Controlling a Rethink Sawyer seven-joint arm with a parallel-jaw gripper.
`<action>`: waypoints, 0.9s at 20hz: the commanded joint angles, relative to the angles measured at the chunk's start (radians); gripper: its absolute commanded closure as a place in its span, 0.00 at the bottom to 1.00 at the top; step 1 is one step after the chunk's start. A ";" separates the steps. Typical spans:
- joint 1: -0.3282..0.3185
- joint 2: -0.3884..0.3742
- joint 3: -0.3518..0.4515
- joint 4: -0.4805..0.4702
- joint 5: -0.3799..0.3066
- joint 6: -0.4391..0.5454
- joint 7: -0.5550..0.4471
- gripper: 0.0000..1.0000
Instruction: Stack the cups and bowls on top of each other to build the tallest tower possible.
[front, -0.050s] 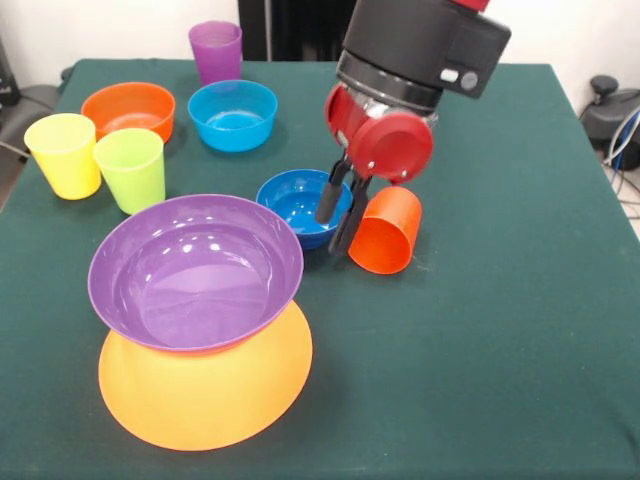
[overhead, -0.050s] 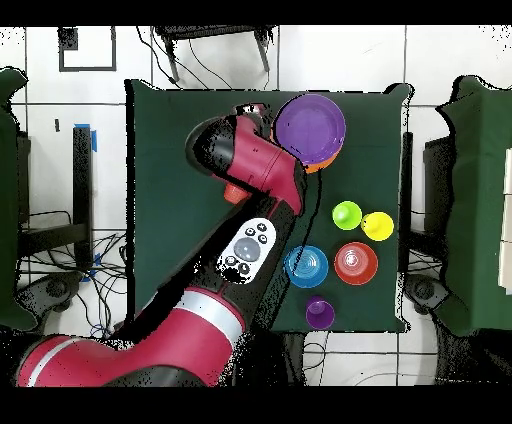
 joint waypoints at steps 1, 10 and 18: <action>-0.003 0.097 0.038 -0.113 0.057 0.144 0.253 0.00; 0.013 0.107 0.014 -0.156 0.084 0.210 0.281 0.00; 0.005 0.058 0.074 -0.095 0.104 0.259 0.242 0.00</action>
